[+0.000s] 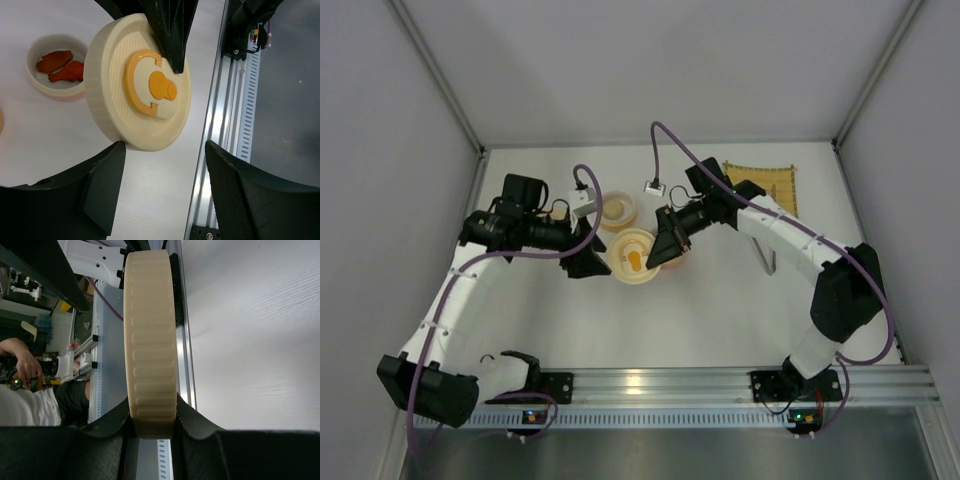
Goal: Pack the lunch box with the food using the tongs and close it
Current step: Pick up the box lid from the center of the board.
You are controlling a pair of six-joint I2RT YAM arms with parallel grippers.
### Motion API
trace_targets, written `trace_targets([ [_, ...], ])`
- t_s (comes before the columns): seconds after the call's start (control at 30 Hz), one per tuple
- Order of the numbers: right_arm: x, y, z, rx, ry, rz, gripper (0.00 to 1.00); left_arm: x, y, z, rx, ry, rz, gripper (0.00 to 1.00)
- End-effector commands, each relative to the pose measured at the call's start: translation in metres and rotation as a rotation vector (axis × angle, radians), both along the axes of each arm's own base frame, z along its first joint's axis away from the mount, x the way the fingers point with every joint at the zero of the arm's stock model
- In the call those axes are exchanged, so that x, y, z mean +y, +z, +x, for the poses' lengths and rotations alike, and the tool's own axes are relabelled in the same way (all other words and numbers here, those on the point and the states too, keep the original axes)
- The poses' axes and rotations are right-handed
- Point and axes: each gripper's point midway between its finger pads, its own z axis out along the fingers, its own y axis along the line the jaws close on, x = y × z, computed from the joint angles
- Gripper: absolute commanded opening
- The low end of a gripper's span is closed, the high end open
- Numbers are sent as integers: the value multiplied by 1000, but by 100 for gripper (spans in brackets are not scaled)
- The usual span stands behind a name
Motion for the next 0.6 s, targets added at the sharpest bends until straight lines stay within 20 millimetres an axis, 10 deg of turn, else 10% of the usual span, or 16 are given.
trace_targets([
  [0.0, 11, -6, 0, 21, 10, -11, 0, -9, 12, -3, -137, -60, -39, 69],
  [0.57, 31, -10, 6, 32, 32, -42, 0, -17, 3, -6, -229, -106, -1, 66],
])
